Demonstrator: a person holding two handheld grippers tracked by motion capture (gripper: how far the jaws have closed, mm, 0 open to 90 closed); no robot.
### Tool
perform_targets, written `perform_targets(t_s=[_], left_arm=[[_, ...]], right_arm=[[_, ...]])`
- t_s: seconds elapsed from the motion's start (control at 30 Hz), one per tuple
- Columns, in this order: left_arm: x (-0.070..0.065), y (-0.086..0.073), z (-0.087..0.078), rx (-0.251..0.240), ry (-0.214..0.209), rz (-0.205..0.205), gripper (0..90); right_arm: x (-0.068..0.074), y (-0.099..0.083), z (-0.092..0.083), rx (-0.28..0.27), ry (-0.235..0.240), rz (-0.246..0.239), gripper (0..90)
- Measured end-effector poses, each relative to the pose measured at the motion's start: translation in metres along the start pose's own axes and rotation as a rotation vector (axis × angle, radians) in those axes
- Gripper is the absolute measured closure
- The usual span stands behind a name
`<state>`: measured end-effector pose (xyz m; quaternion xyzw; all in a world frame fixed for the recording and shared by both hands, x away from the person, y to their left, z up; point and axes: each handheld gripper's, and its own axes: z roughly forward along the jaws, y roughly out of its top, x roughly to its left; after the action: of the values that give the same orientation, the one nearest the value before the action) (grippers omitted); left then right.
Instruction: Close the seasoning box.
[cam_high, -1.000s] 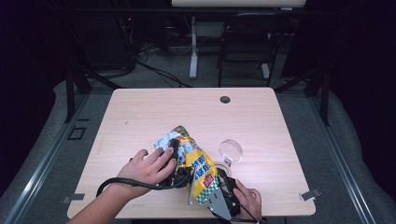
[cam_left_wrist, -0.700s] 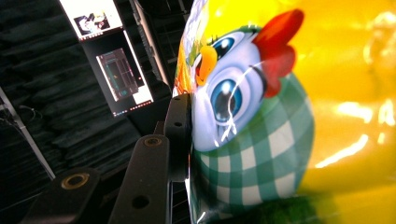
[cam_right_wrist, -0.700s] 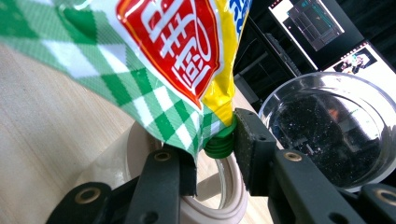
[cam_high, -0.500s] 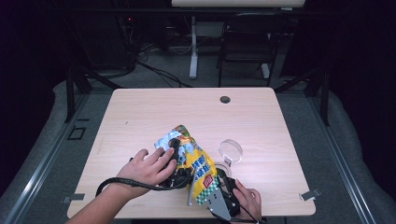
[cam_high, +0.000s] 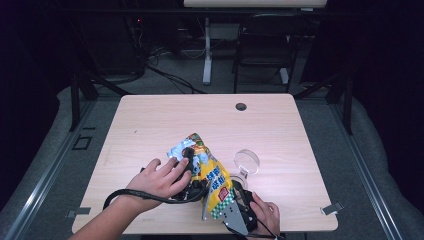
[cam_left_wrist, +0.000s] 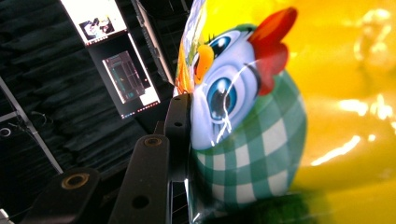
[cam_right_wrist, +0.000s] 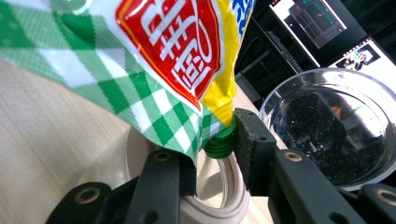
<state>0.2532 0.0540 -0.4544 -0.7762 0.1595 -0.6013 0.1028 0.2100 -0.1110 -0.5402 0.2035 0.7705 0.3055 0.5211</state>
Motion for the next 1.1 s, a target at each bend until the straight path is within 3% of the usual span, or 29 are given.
perform_targets(t_s=[0.27, 0.3, 0.53, 0.7, 0.77, 1.0, 1.1], left_arm=[[0.002, 0.001, -0.001, 0.004, -0.008, 0.009, 69.8], [0.002, 0.001, -0.001, 0.001, 0.010, 0.018, 69.8], [0.004, 0.001, -0.001, 0.000, 0.010, 0.028, 69.8], [0.004, 0.002, -0.001, 0.001, 0.001, 0.018, 69.8], [0.006, 0.002, -0.002, -0.001, 0.017, 0.040, 69.8], [0.009, 0.003, -0.001, 0.003, -0.005, 0.040, 69.9], [0.011, 0.004, -0.001, 0.005, 0.005, 0.056, 69.8]], right_arm=[[0.000, 0.000, 0.000, -0.001, -0.001, 0.012, 71.0], [0.000, 0.000, 0.001, -0.007, 0.002, 0.021, 71.0], [-0.001, 0.000, 0.001, -0.005, 0.004, 0.024, 70.9], [-0.002, 0.000, 0.001, -0.007, 0.005, 0.030, 70.9], [-0.002, 0.000, 0.000, -0.004, 0.008, 0.031, 70.9], [-0.004, -0.001, 0.000, -0.008, 0.021, 0.056, 70.9], [-0.005, -0.001, 0.001, -0.009, 0.023, 0.061, 70.9]])
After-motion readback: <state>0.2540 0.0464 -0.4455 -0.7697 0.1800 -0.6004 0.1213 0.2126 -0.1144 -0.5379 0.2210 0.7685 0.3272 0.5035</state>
